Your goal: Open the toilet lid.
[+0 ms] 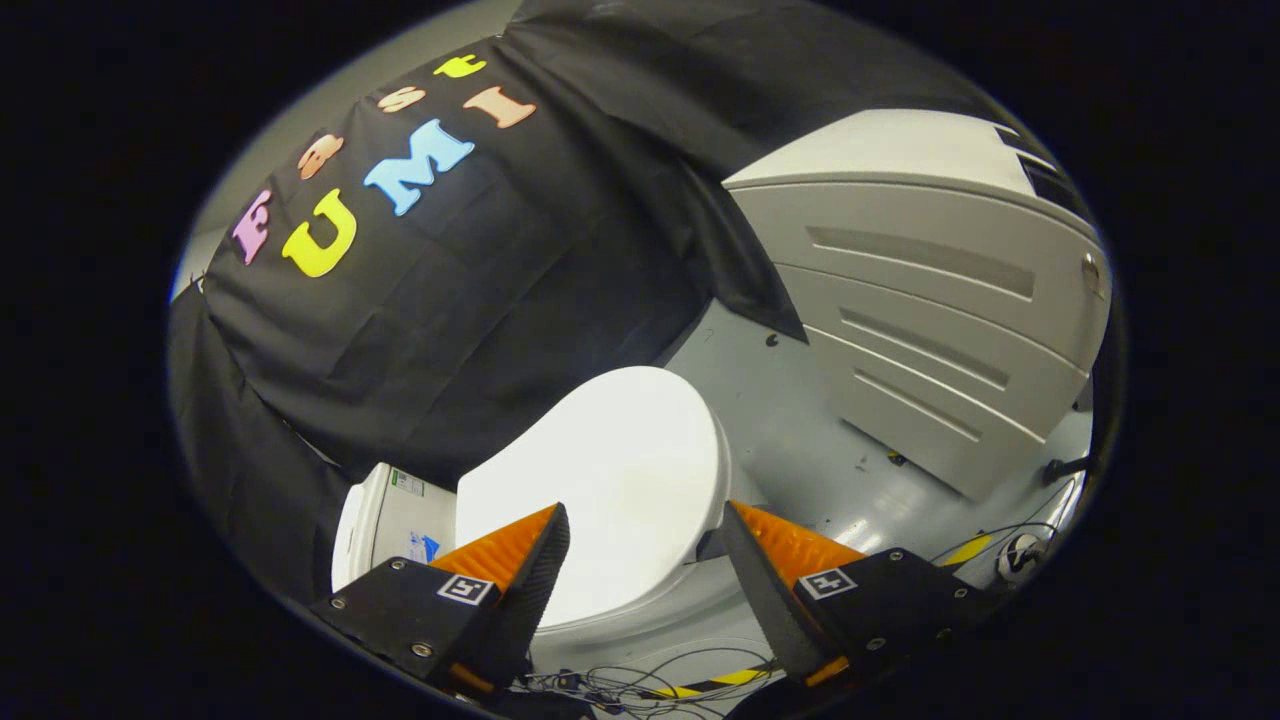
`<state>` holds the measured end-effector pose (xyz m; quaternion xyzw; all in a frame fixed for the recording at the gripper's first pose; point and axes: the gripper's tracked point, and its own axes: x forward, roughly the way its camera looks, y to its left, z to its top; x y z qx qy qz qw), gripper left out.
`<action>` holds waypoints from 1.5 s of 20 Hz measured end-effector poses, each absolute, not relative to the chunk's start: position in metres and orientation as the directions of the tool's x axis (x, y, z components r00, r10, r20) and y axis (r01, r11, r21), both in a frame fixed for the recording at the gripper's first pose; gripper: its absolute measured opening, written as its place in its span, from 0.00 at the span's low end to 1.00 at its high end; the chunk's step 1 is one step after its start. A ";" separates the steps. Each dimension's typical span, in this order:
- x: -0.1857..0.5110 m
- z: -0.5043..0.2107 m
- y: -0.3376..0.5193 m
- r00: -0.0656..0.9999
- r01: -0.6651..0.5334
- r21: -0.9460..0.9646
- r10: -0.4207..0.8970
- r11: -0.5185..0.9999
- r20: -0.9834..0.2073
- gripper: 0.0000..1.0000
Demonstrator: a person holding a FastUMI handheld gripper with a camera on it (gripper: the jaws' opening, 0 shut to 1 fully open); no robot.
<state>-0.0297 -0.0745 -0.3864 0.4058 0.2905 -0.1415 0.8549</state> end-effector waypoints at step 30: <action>-0.030 -0.497 -0.080 0.833 0.505 0.835 0.129 0.219 -0.538 0.45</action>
